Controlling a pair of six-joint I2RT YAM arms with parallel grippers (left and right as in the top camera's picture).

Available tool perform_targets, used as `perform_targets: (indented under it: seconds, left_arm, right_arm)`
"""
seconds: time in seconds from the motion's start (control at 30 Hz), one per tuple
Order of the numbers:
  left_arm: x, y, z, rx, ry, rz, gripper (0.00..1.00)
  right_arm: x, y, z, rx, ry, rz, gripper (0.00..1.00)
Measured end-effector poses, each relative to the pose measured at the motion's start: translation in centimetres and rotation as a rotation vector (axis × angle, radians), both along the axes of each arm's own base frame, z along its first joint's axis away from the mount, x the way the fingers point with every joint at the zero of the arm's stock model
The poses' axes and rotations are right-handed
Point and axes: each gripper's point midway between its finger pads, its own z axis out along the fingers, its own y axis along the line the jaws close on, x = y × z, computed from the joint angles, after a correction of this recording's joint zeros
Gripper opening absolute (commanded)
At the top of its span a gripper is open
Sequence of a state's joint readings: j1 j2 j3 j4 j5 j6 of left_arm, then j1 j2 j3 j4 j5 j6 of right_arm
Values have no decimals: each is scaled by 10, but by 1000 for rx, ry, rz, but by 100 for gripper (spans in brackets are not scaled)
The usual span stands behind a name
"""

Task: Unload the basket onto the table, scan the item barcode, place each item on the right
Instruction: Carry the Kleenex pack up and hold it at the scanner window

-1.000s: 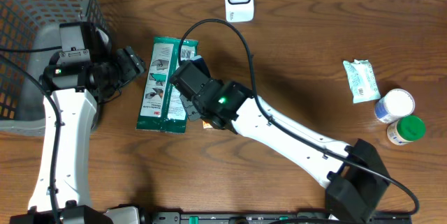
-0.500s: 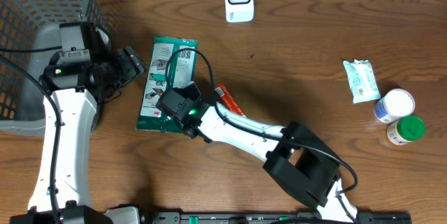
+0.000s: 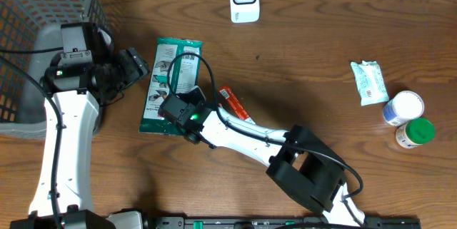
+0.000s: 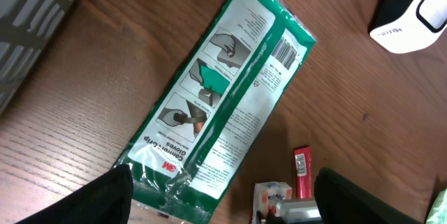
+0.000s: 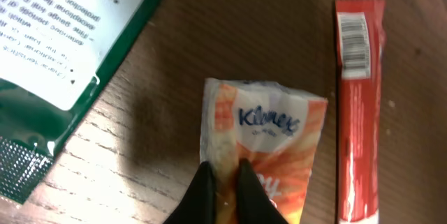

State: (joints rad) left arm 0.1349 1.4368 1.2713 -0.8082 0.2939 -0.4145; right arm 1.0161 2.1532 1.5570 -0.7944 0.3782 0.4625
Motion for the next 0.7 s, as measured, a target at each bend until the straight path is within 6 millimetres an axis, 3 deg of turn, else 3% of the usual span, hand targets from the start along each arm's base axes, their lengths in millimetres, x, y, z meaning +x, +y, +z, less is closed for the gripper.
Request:
perform_targets:
  seconds: [0.17,0.3,0.37,0.5,0.63,0.7]
  left_arm:
    - [0,0,0,0,0,0,81]
    - [0,0,0,0,0,0,81]
    - [0,0,0,0,0,0,81]
    - [0,0,0,0,0,0,81]
    - [0,0,0,0,0,0,81]
    - [0,0,0,0,0,0,81]
  right_arm:
    - [-4,2,4,17,30,26,1]
    - [-13,13,30,117,108,102,1]
    - [-13,19,56,199,115,124,1]
    - [4,21,150,479,69,144,1]
    - [37,-8,237,765,11,126,1]
    - [58,-27,262,874,-9,109,1]
